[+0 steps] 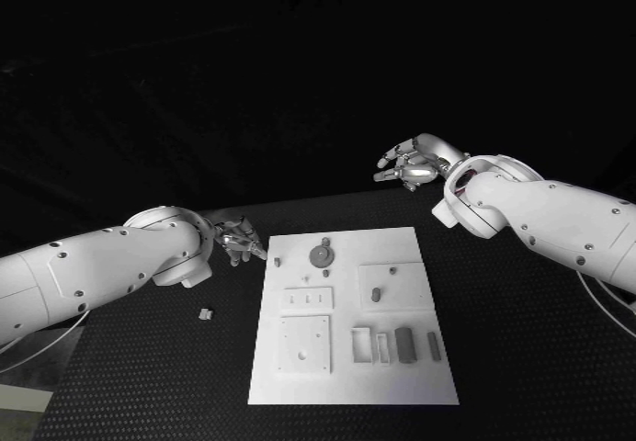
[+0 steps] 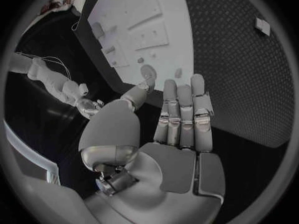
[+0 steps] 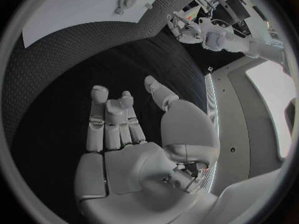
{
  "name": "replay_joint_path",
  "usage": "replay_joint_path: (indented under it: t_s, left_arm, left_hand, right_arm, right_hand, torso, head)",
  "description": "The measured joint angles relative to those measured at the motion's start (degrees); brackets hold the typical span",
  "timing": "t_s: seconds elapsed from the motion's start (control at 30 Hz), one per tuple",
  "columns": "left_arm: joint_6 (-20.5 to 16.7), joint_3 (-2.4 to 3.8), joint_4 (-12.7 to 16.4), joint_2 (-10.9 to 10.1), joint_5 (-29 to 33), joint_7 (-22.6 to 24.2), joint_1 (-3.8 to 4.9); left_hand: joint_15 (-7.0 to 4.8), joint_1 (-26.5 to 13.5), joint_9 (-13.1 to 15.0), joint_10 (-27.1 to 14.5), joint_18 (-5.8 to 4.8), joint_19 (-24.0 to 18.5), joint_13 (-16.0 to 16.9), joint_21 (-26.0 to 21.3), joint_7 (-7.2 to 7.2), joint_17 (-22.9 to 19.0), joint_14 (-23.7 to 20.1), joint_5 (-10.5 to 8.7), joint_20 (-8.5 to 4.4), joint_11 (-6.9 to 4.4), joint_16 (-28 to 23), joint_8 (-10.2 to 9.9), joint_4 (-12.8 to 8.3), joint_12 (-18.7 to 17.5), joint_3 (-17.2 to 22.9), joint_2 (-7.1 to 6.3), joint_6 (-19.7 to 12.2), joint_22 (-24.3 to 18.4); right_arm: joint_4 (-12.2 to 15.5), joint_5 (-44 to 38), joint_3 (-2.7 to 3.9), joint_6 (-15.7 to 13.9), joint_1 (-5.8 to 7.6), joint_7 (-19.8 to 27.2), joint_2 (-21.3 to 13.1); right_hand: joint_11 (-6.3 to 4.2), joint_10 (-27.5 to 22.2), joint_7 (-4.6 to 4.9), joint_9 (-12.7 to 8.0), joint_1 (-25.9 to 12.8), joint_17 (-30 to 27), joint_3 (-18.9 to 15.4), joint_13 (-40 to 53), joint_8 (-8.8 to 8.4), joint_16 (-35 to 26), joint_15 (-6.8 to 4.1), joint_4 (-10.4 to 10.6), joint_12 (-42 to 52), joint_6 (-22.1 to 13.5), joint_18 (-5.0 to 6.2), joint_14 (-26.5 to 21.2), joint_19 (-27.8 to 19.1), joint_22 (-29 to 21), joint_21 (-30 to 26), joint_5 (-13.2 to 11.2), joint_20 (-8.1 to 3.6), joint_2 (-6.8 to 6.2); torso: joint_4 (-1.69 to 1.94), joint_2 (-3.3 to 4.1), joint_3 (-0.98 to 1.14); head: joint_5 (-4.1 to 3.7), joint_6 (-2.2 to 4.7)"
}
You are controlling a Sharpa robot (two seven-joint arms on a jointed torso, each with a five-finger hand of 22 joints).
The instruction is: Assemble the parts on the task board
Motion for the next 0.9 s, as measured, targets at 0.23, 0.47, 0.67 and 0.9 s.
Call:
replay_joint_path:
  t_s: [0.23,0.47,0.67,0.9]
  left_arm:
    - [4.0,-0.33,-1.3,-3.4,-2.1,3.2,0.11]
    - [4.2,-2.71,0.7,-8.5,-9.1,5.3,0.00]
    - [2.6,-4.07,1.6,-12.3,-12.5,4.3,-0.28]
    - [1.7,-4.12,1.9,-14.4,-13.4,-1.0,-1.26]
  left_hand:
    - [3.43,3.6,-1.2,-1.3,0.02,-3.3,-4.8,-5.9,0.83,-3.0,-2.2,0.00,2.91,1.11,-7.8,1.2,-1.5,-9.4,1.5,0.49,0.3,-4.8]
    - [4.17,5.9,-2.1,-1.5,0.04,-4.1,-6.9,-6.3,0.47,-3.4,-2.6,0.00,3.97,2.10,-10.3,1.2,-2.2,-13.8,1.9,0.07,0.0,-7.0]
    - [4.47,4.8,-2.6,-0.6,0.04,-4.0,-7.7,-6.3,0.91,-2.9,-2.3,-0.63,4.26,2.31,-10.9,1.2,-0.3,-15.2,1.1,-1.31,0.6,-7.9]
    - [4.35,0.6,-3.3,1.0,0.04,-3.8,-8.0,-6.3,0.67,-1.9,-1.8,-4.72,4.04,1.88,-11.6,1.2,7.6,-16.9,1.1,-5.47,0.8,-9.1]
  right_arm:
    - [-0.2,0.1,0.00,0.1,-0.01,0.0,0.0]
    - [-0.3,0.1,-0.02,0.3,-0.34,0.0,-0.2]
    - [-0.3,0.2,-0.02,0.4,-0.52,0.0,-0.2]
    - [-0.6,0.2,-0.02,0.6,-0.79,0.0,-0.2]
  right_hand:
    - [0.00,0.0,-0.03,0.0,0.0,0.0,0.0,0.0,0.00,0.0,0.00,0.0,0.0,0.0,0.00,0.0,0.0,0.0,0.0,0.0,0.00,0.00]
    - [0.00,0.0,0.01,0.0,0.0,0.0,0.0,0.0,0.00,0.0,0.00,0.0,0.0,0.0,0.00,0.0,0.0,0.0,0.0,0.0,0.01,0.00]
    - [0.00,0.0,-0.02,0.0,0.0,0.0,0.0,0.0,0.00,0.0,0.00,0.0,0.0,-0.2,0.00,0.0,-0.1,0.0,0.0,0.0,0.09,0.00]
    - [0.00,0.0,-0.03,0.0,0.0,0.0,0.0,0.0,0.00,0.0,0.00,0.0,0.0,-0.2,0.00,0.0,-0.1,0.0,0.0,0.0,0.10,0.00]
  torso:
    - [0.02,0.02,-0.03]
    - [0.06,0.05,-0.14]
    - [0.16,0.02,-0.21]
    - [0.41,-0.04,-0.36]
  head:
    - [0.40,0.12]
    - [1.39,0.07]
    - [2.51,-0.03]
    - [3.58,-0.19]
